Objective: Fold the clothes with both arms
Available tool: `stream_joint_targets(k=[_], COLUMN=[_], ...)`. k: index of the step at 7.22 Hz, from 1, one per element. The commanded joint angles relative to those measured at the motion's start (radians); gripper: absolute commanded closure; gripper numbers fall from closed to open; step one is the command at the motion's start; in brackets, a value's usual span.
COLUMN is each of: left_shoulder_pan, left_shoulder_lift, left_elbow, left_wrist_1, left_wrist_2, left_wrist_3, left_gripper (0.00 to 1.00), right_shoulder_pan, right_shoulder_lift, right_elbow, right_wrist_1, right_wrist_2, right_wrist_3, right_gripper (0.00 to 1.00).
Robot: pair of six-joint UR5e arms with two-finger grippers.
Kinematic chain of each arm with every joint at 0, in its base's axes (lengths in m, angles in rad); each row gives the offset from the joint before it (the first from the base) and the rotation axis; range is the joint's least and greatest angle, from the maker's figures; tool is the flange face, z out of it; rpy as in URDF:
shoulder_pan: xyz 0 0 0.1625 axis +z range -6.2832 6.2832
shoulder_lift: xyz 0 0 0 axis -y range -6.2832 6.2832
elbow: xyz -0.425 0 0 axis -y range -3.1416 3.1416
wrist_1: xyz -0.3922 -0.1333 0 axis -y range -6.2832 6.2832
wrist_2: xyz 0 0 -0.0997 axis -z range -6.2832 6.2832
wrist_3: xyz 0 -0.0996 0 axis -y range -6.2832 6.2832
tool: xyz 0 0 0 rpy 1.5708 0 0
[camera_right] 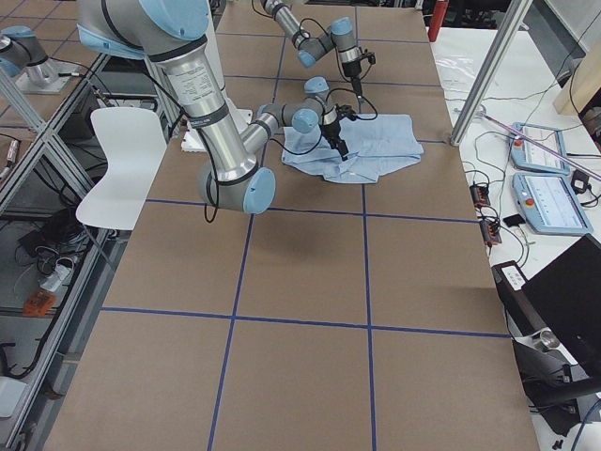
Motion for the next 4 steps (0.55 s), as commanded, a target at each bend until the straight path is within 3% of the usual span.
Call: stream_joint_targets(k=[1,2,3,4], left_shoulder_pan=[0.0,0.0,0.0,0.002], left_shoulder_lift=[-0.006,-0.011,-0.017,-0.017], left_elbow=[0.002,0.002,0.002,0.002], left_wrist_1=[0.0,0.002,0.009,0.011], left_wrist_2=[0.0,0.0,0.0,0.0], left_wrist_3=[-0.001,-0.002,-0.002,-0.002], left_gripper=[0.0,0.0,0.0,0.0], right_shoulder_pan=[0.024,0.056,0.105,0.184], right_shoulder_lift=[-0.017,-0.039,-0.121,-0.204], right_elbow=[0.005,0.01,0.067,0.148], right_wrist_1=[-0.001,0.001,0.001,-0.002], right_wrist_2=[0.005,0.022,0.039,0.114], right_wrist_3=[-0.004,-0.01,-0.081,-0.179], right_gripper=[0.0,0.0,0.0,0.0])
